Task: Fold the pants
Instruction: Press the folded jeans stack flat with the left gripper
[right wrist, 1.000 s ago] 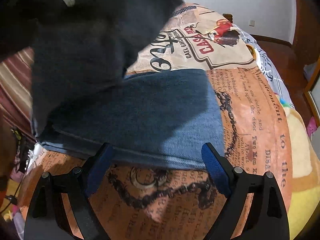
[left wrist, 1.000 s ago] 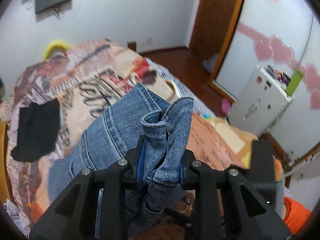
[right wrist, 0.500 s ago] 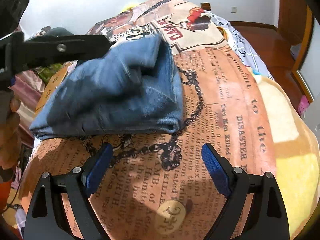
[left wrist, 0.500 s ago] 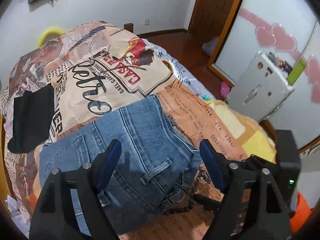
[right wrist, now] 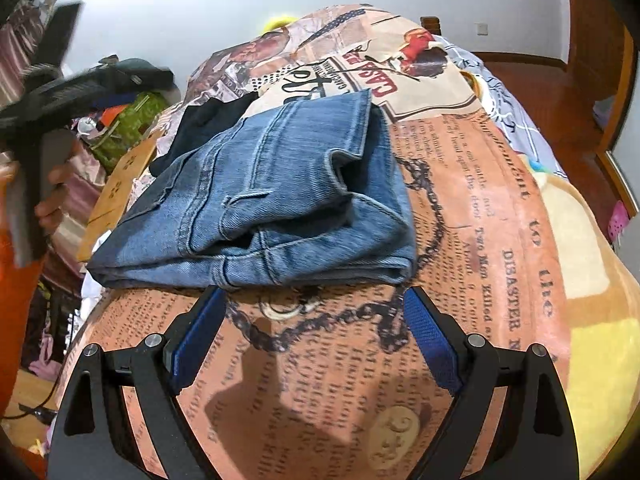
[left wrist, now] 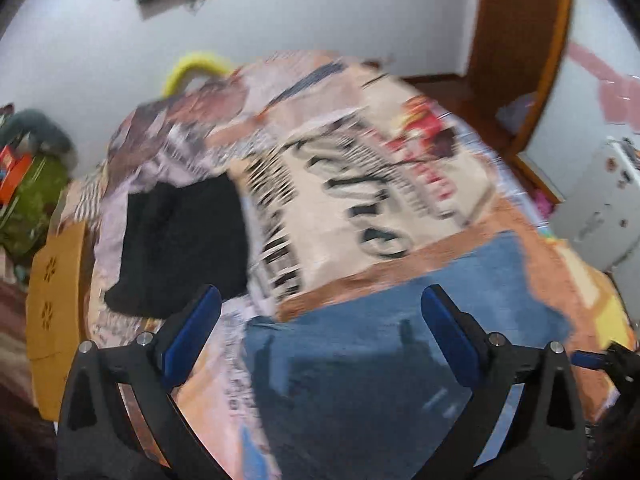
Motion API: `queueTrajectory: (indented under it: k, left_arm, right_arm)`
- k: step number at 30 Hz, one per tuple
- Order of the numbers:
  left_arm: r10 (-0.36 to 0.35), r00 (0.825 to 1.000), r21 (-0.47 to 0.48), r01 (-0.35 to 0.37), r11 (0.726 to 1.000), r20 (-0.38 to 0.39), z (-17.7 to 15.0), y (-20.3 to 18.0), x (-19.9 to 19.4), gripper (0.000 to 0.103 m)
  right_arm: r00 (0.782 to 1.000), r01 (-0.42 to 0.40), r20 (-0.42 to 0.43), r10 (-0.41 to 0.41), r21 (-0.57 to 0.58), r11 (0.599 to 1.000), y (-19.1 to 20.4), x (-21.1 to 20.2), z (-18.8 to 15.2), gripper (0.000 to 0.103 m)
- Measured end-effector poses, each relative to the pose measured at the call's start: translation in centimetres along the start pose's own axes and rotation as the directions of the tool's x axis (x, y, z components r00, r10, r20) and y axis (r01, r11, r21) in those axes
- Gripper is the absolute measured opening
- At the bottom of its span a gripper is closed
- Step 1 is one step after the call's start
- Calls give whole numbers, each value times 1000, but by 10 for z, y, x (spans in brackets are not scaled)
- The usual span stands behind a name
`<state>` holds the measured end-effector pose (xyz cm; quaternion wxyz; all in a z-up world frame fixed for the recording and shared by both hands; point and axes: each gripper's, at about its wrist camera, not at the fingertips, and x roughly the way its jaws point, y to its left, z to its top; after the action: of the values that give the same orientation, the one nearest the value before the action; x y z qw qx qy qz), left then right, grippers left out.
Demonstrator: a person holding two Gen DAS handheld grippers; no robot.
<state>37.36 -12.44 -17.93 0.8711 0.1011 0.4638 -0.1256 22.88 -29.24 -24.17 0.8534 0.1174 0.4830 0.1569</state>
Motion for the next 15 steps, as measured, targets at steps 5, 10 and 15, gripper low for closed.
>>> queueTrajectory:
  k: [5, 10, 15]
  left_arm:
    - [59, 989, -17, -61, 998, -138, -5, 35, 62, 101]
    - [77, 970, 50, -67, 996, -230, -12, 40, 111, 101]
    - [19, 952, 52, -3, 999, -305, -24, 47, 132, 101]
  right_arm:
    - [999, -5, -38, 5, 3, 1000, 5, 11, 1, 89]
    - [997, -31, -73, 32, 12, 999, 9, 22, 4, 89]
    - [995, -26, -95, 26, -2, 1000, 11, 32, 13, 89]
